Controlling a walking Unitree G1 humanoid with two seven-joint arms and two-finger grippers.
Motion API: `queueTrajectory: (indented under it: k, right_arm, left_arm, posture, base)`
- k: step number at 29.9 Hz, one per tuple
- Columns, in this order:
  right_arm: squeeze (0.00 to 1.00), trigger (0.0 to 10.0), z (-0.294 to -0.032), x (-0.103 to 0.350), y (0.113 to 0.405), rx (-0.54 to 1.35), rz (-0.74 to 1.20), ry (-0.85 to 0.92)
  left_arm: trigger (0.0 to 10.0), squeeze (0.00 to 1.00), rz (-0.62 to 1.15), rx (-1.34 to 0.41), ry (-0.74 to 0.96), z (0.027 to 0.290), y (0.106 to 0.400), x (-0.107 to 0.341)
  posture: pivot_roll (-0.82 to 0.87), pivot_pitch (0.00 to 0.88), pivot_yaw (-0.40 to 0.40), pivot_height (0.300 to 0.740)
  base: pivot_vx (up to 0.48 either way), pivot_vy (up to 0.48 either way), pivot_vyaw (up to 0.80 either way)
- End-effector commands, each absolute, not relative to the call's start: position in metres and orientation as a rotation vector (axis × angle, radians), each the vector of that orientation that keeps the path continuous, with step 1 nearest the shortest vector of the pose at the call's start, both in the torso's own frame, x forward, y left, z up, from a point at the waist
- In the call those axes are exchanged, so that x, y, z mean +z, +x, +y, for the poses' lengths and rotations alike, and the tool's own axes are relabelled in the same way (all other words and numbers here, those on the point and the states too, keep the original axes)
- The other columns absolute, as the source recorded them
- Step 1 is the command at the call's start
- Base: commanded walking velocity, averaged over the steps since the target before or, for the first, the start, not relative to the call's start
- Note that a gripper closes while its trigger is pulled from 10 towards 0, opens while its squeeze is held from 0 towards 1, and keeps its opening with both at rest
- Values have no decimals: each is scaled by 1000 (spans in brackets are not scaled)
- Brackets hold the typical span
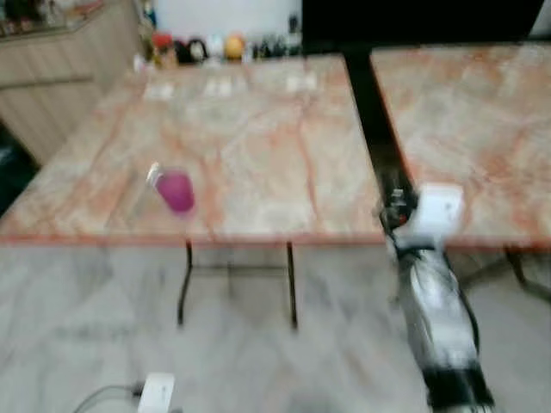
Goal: Setting the table
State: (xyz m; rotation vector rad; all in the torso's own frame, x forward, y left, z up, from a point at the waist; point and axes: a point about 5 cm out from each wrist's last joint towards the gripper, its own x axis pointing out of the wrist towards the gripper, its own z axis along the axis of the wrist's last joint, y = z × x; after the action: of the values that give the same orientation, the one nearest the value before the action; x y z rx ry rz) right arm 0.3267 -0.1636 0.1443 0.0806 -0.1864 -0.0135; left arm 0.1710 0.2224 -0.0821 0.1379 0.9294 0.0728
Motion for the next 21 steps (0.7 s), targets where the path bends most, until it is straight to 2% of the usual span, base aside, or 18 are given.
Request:
queueTrajectory:
  k: [1, 21]
  right_arm:
    - [0, 10000, -156, 154, 330, 8, -218, 89]
    - [0, 10000, -152, 153, 331, 20, -215, 97]
  left_arm:
    - [10000, 0, 936, 86, 142, 228, 170, -82]
    - [10000, 0, 934, 93, 137, 228, 170, -81]
  posture:
    - [-71, 65, 42, 740]
    - [-64, 67, 41, 740]
  base:
    - [0, 480, 0]
    - [0, 480, 0]
